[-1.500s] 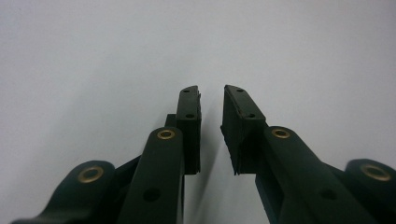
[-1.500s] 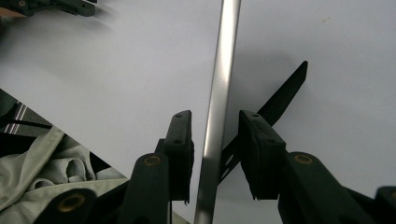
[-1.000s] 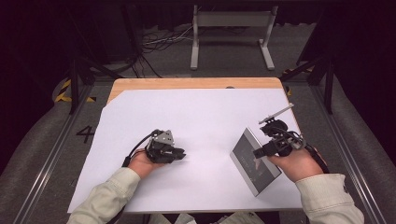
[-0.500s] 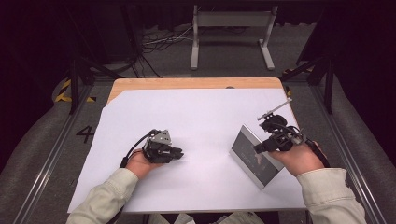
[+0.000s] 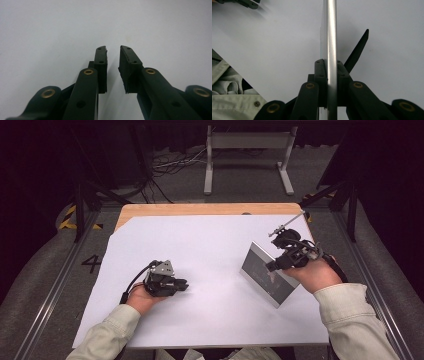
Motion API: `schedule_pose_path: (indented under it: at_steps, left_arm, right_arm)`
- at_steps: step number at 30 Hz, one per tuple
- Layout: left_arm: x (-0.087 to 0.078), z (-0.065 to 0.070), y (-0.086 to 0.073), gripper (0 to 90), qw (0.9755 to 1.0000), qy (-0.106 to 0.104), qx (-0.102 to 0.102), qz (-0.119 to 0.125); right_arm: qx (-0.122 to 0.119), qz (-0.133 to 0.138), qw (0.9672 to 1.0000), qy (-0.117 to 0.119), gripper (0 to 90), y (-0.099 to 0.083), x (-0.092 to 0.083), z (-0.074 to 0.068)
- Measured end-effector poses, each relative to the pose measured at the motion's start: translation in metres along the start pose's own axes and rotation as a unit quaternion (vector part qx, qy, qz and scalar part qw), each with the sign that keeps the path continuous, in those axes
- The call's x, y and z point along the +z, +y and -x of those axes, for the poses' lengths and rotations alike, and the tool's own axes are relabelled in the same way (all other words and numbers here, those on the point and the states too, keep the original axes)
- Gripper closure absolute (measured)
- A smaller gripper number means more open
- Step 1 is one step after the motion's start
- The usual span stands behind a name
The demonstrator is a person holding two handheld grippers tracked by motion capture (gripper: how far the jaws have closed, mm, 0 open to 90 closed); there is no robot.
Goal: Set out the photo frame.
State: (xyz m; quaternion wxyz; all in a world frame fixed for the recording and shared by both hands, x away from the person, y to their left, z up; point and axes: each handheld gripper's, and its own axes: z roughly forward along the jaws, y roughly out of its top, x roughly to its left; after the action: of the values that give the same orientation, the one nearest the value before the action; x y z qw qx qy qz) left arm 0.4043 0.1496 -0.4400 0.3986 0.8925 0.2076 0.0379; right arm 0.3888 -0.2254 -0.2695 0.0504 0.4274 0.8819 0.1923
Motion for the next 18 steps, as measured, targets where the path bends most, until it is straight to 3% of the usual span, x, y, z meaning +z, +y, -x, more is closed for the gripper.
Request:
schedule_pose_path:
  at_steps: [10, 18]
  left_arm:
    - [-0.014, -0.001, -0.013, 76.4, 0.9998, 0.015, -0.016, 0.004]
    - [-0.025, -0.001, -0.024, 76.4, 0.9991, 0.03, -0.03, 0.009]
  right_arm:
    - [-0.047, 0.004, 0.9989, -0.002, 83.2, 0.024, 0.001, -0.003]
    - [-0.095, 0.008, 0.9955, 0.002, 83.2, 0.043, 0.006, -0.005]
